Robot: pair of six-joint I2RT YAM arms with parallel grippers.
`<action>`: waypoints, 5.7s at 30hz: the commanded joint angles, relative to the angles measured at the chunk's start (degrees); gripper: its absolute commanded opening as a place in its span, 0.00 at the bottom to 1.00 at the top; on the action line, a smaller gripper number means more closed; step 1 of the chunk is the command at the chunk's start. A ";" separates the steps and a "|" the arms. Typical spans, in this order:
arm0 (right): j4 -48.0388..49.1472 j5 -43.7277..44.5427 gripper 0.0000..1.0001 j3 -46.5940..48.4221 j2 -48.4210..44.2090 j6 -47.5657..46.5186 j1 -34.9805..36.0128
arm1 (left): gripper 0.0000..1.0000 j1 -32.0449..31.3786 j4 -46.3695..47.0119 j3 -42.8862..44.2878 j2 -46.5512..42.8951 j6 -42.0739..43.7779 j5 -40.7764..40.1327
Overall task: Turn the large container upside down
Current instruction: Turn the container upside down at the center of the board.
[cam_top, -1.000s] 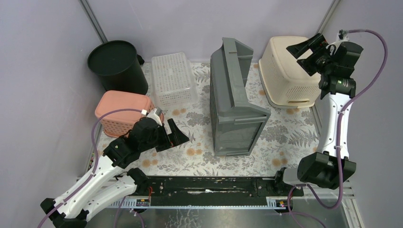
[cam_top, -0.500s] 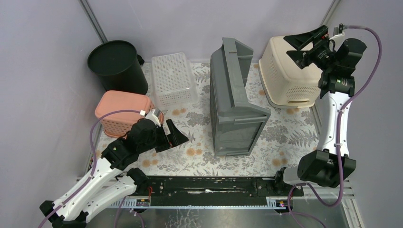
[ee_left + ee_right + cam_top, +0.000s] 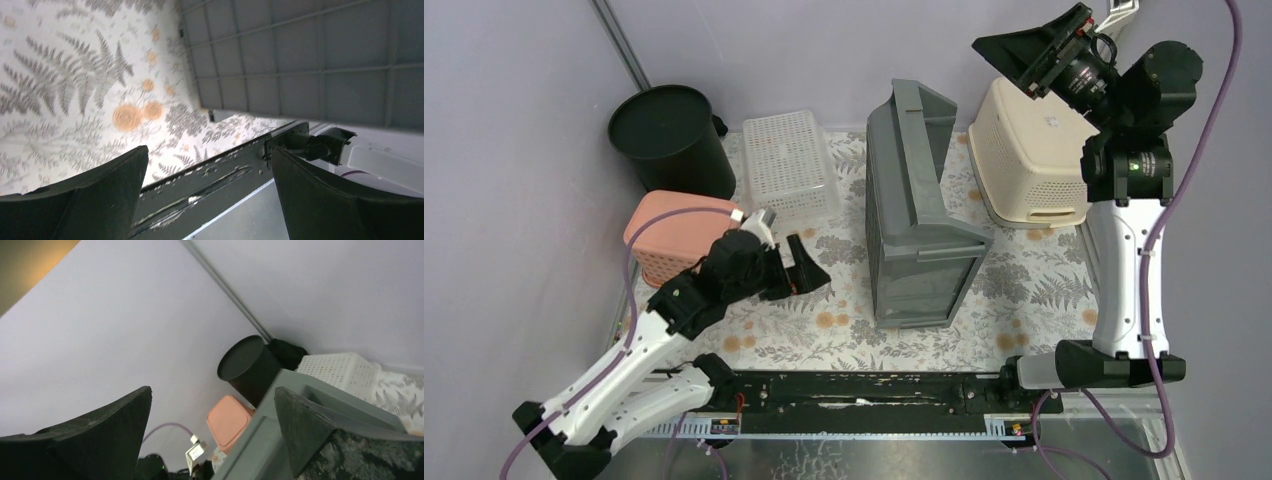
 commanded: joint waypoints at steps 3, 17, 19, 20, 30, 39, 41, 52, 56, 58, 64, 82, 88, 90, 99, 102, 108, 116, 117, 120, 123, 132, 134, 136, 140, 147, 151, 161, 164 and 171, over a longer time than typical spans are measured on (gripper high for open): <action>-17.32 8.25 0.99 11.73 3.40 -17.73 8.90 | 1.00 0.07 10.45 11.55 10.84 7.90 -0.21; -43.62 28.34 0.99 33.26 15.42 -37.90 18.76 | 1.00 4.18 13.77 14.56 16.64 9.90 -0.34; -45.63 29.79 0.99 37.70 19.08 -39.03 18.76 | 1.00 4.67 13.91 13.98 16.66 9.63 0.00; -46.81 30.42 0.99 40.18 20.54 -39.45 18.76 | 1.00 4.76 14.01 13.71 16.68 9.54 0.18; -45.17 33.75 0.99 35.85 23.35 -41.57 18.78 | 1.00 9.01 13.34 14.74 18.03 11.39 0.27; -43.91 39.16 0.99 31.66 22.57 -43.55 18.77 | 1.00 20.38 12.82 16.54 20.45 13.35 6.44; -43.47 39.26 1.00 30.76 22.26 -43.77 18.77 | 1.00 22.28 12.81 16.33 20.57 13.35 7.97; -37.49 34.75 1.00 23.23 14.76 -40.37 18.76 | 1.00 23.32 12.64 14.17 18.75 12.59 9.46; -35.34 36.24 1.00 18.58 9.45 -39.74 18.80 | 1.00 23.33 12.48 13.89 18.09 12.33 9.77; -35.17 36.70 1.00 17.26 7.38 -39.62 18.80 | 1.00 23.33 12.33 13.80 17.73 12.22 9.89; -35.96 31.72 0.87 15.11 3.34 -39.89 18.76 | 1.00 23.33 11.78 13.71 17.00 11.87 9.90; -39.63 8.44 0.83 15.96 6.31 -38.59 19.15 | 1.00 23.33 10.55 12.15 13.38 9.81 10.42; -41.52 3.67 0.85 15.48 9.00 -35.28 19.14 | 1.00 23.33 9.78 12.04 12.67 9.84 10.14; -42.32 3.06 0.86 15.30 9.57 -34.64 19.11 | 1.00 23.31 9.73 11.95 12.53 9.84 10.11; -31.83 -8.00 0.87 6.78 8.66 -24.46 19.11 | 1.00 23.33 9.95 11.35 11.92 9.66 10.32; -25.05 -11.66 0.87 1.28 6.98 -19.00 19.11 | 1.00 23.37 10.11 10.61 11.50 9.43 10.38; -21.81 -13.92 0.81 -3.49 6.00 -15.76 19.12 | 1.00 23.33 11.22 9.40 11.13 8.81 11.16; -16.09 -17.49 0.66 -7.29 5.28 -11.10 19.12 | 1.00 23.31 11.38 8.47 9.98 8.36 11.28; -14.85 -17.92 0.64 -7.86 5.19 -10.19 19.11 | 1.00 23.33 11.40 8.30 9.85 8.23 11.38; -11.27 -19.13 0.59 -9.83 4.92 -7.35 19.11 | 1.00 23.33 11.48 7.80 9.29 7.93 11.48; -6.14 -20.35 0.52 -11.79 4.66 -3.82 19.11 | 1.00 23.33 11.49 7.13 8.36 7.57 11.48; 11.69 -22.64 0.41 -17.36 4.59 9.74 19.11 | 1.00 23.35 13.31 4.71 5.64 4.86 14.83; 18.58 -23.00 0.41 -18.93 4.55 14.85 19.11 | 1.00 23.36 13.50 4.57 5.91 4.90 15.02; 27.26 -23.27 0.40 -20.18 4.79 21.62 19.13 | 1.00 23.33 13.63 4.66 6.37 5.09 15.20; 43.31 -22.64 0.38 -21.76 5.96 34.67 19.14 | 1.00 23.33 14.68 4.61 6.87 4.77 15.60; 58.34 -19.89 0.37 -22.28 7.36 48.29 19.54 | 1.00 23.29 15.58 4.91 7.45 4.27 15.71; 59.63 -18.29 0.36 -22.05 7.38 50.20 20.39 | 1.00 23.38 16.01 6.10 8.11 4.05 16.25; 56.96 -9.35 0.32 -24.50 6.14 50.71 25.66 | 1.00 23.29 13.52 11.63 8.51 4.82 16.08; 56.51 -5.04 0.32 -25.98 5.35 50.48 27.27 | 1.00 23.37 12.19 14.33 8.37 5.15 16.25; 57.01 3.71 0.28 -30.94 3.25 52.26 29.69 | 1.00 23.33 9.95 18.47 8.04 5.71 16.33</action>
